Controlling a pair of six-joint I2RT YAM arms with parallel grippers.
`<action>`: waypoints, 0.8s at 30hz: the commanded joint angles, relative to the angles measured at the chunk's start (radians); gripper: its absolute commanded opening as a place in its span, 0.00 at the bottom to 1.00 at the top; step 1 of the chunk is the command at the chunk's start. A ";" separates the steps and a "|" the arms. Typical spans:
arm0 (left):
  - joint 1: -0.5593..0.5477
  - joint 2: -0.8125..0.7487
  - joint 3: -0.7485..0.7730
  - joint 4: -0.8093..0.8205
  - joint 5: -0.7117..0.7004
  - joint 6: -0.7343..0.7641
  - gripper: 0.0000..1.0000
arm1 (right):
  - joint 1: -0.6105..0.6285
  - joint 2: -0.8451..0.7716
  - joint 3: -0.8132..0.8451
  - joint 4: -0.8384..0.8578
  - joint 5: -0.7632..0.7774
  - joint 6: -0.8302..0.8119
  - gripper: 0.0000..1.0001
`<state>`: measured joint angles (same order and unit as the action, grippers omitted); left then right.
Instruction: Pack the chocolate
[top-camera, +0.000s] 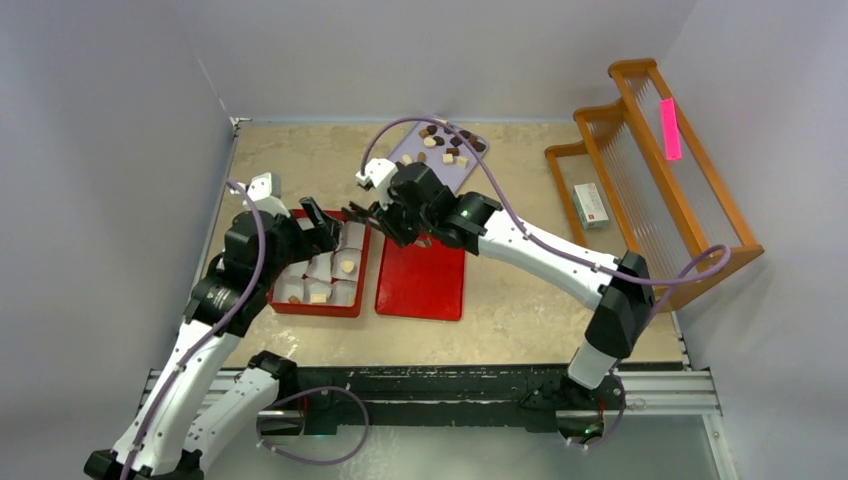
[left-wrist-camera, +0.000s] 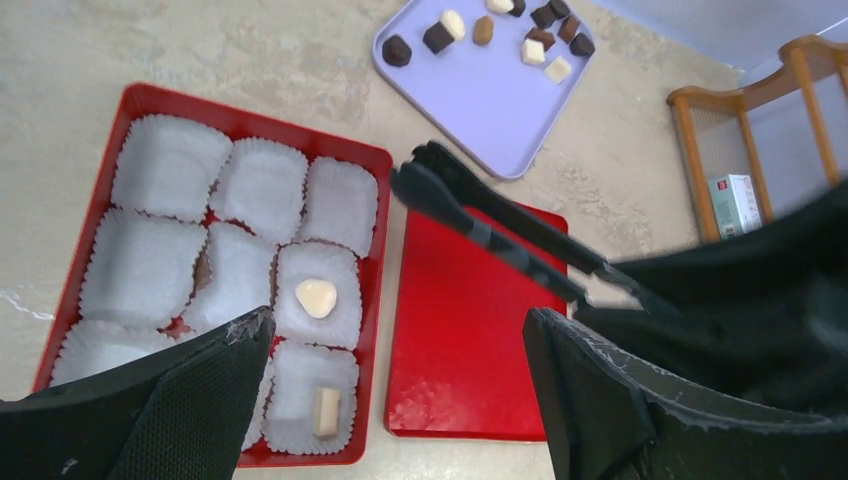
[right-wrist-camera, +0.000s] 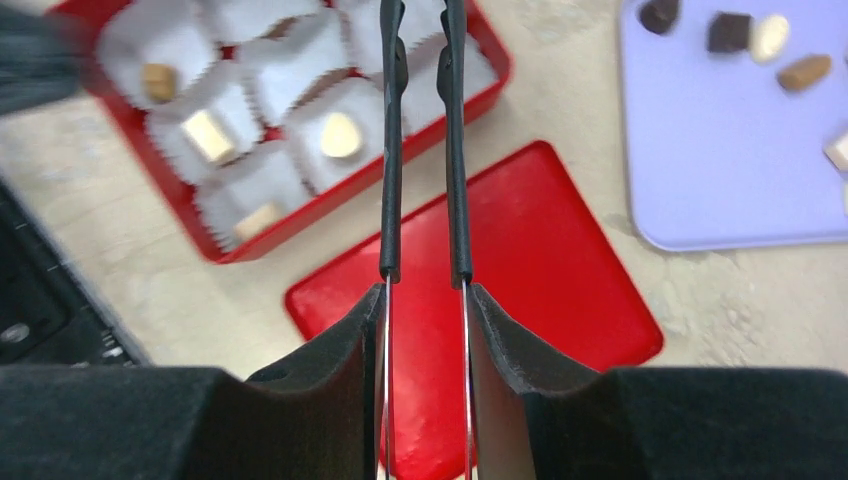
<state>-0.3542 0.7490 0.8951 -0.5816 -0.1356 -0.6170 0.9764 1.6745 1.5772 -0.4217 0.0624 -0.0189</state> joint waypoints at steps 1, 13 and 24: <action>0.004 -0.059 0.042 0.034 -0.031 0.104 0.95 | -0.111 0.030 0.059 0.013 0.052 0.011 0.34; 0.005 -0.036 0.009 0.004 -0.070 0.160 1.00 | -0.382 0.331 0.268 -0.037 0.208 0.001 0.33; 0.006 -0.053 -0.004 0.014 -0.081 0.162 1.00 | -0.533 0.399 0.293 -0.035 0.161 -0.003 0.36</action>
<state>-0.3542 0.7017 0.8921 -0.5903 -0.1936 -0.4751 0.4839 2.0876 1.8221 -0.4721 0.2653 -0.0189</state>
